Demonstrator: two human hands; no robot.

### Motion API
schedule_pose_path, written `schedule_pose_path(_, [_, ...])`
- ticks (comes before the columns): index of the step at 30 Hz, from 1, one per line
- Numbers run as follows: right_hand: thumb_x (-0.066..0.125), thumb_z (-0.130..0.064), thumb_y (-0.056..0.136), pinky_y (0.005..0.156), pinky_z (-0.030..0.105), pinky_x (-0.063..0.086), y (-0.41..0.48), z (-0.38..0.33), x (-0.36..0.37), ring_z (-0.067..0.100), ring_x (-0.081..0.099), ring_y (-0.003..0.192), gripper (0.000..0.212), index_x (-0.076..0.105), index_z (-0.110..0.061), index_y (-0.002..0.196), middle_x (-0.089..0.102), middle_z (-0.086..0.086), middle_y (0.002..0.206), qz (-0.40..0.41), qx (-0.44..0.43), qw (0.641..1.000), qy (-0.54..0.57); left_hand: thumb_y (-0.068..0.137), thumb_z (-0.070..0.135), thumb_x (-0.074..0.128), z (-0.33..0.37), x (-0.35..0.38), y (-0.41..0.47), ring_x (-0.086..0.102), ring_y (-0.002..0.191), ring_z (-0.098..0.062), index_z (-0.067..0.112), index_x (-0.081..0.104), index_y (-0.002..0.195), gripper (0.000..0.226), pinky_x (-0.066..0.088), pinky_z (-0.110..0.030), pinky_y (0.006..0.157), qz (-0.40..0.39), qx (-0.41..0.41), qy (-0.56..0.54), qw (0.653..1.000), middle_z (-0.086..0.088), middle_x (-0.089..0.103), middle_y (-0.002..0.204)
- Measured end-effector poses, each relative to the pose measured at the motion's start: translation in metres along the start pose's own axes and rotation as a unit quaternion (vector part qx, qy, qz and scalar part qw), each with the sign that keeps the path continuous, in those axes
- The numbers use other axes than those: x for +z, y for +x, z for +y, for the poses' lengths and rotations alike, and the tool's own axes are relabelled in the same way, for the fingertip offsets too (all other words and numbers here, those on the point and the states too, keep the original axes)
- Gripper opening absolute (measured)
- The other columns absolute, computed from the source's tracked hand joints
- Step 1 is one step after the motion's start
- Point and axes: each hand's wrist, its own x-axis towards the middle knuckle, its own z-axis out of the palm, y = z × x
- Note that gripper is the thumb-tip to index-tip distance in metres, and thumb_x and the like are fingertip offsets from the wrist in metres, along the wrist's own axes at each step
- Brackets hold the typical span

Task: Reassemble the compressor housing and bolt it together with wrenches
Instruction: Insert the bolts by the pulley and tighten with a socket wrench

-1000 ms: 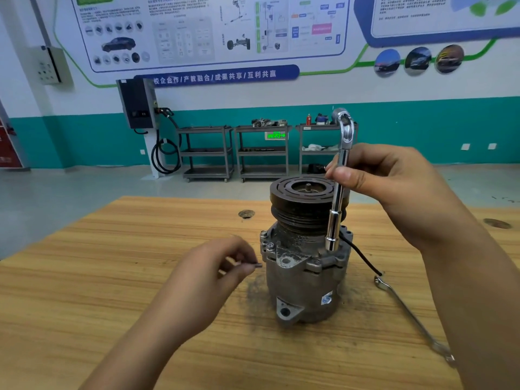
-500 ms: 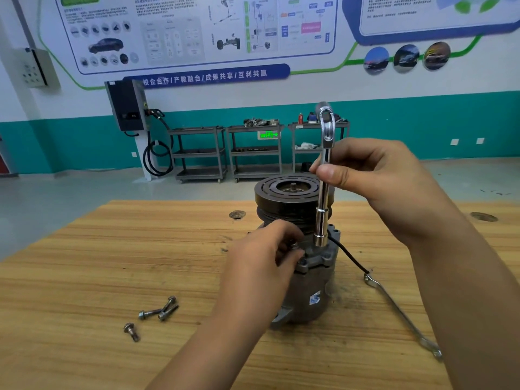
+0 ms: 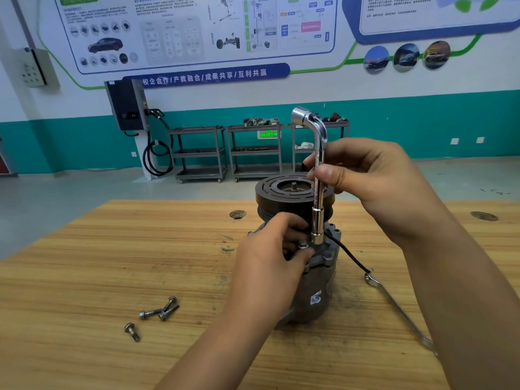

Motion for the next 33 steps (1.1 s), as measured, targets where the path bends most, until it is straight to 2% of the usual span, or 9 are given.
schedule_pose_path(6, [0.064,-0.007,0.080,0.061,0.006,0.044,0.000,-0.002,0.000,-0.002,0.066,0.076,0.019,0.066,-0.025,0.086,0.072,-0.016,0.076,0.000,-0.012,1.000,0.011,0.077,0.008,0.076,-0.001,-0.003,0.001,0.060,0.082,0.010,0.046,0.049,0.082,0.047,0.045,-0.003,0.071,-0.024,-0.024,-0.010,0.999,0.018,0.068,0.080])
schedule_pose_path(10, [0.063,-0.025,0.071,0.062,0.011,0.046,0.000,-0.003,0.001,0.002,0.066,0.077,0.015,0.066,-0.027,0.085,0.072,-0.013,0.078,0.001,-0.015,1.000,0.024,0.075,0.015,0.078,-0.002,0.003,-0.003,0.058,0.086,0.009,0.052,0.048,0.084,0.048,0.043,-0.005,0.070,-0.019,-0.027,-0.005,0.999,0.021,0.068,0.082])
schedule_pose_path(15, [0.063,-0.007,0.082,0.065,0.010,0.047,0.000,0.002,0.000,0.002,0.068,0.079,0.018,0.066,-0.024,0.088,0.073,-0.012,0.079,-0.007,-0.014,1.000,0.024,0.071,0.025,0.081,-0.006,0.008,-0.010,0.059,0.095,0.004,0.052,0.050,0.090,0.045,0.047,-0.024,0.083,0.020,-0.015,-0.011,1.000,0.024,0.068,0.084])
schedule_pose_path(16, [0.062,-0.006,0.083,0.066,0.010,0.047,0.000,0.003,0.001,0.002,0.068,0.079,0.019,0.066,-0.024,0.088,0.073,-0.012,0.078,-0.011,-0.014,1.000,0.023,0.071,0.027,0.081,-0.008,0.009,-0.012,0.058,0.095,0.004,0.050,0.051,0.091,0.043,0.047,-0.024,0.083,0.026,-0.005,-0.005,1.000,0.023,0.067,0.084])
schedule_pose_path(19, [0.061,-0.004,0.084,0.069,0.012,0.049,0.001,0.005,0.002,0.003,0.069,0.079,0.022,0.066,-0.025,0.086,0.073,-0.011,0.077,-0.020,-0.009,0.999,0.024,0.072,0.029,0.079,-0.011,0.012,-0.016,0.052,0.093,0.004,0.050,0.047,0.100,0.047,0.041,-0.011,0.080,0.058,0.051,0.052,0.996,0.026,0.059,0.087])
schedule_pose_path(22, [0.059,-0.003,0.086,0.071,0.016,0.052,0.001,0.006,0.004,0.005,0.070,0.078,0.024,0.066,-0.026,0.087,0.073,-0.010,0.077,-0.026,-0.002,0.999,0.024,0.072,0.026,0.079,-0.014,0.015,-0.018,0.050,0.094,0.005,0.051,0.047,0.096,0.047,0.033,-0.002,0.077,0.078,0.043,0.043,0.995,0.026,0.058,0.082])
schedule_pose_path(27, [0.057,0.001,0.086,0.067,0.016,0.052,0.001,0.008,0.008,0.008,0.071,0.075,0.024,0.066,-0.021,0.088,0.073,-0.008,0.075,-0.039,0.019,0.998,0.041,0.073,0.023,0.077,-0.017,0.017,-0.019,0.054,0.093,0.001,0.051,0.046,0.095,0.047,0.035,-0.003,0.076,0.083,0.023,0.021,0.996,0.018,0.061,0.083])
schedule_pose_path(33, [0.055,0.001,0.087,0.066,0.016,0.052,0.001,0.010,0.007,0.012,0.072,0.077,0.022,0.065,-0.017,0.091,0.074,-0.005,0.077,-0.049,0.039,0.996,0.058,0.074,0.030,0.074,-0.018,0.021,-0.021,0.053,0.095,0.003,0.052,0.042,0.100,0.046,0.034,-0.002,0.079,0.083,0.007,0.030,0.996,0.021,0.057,0.088])
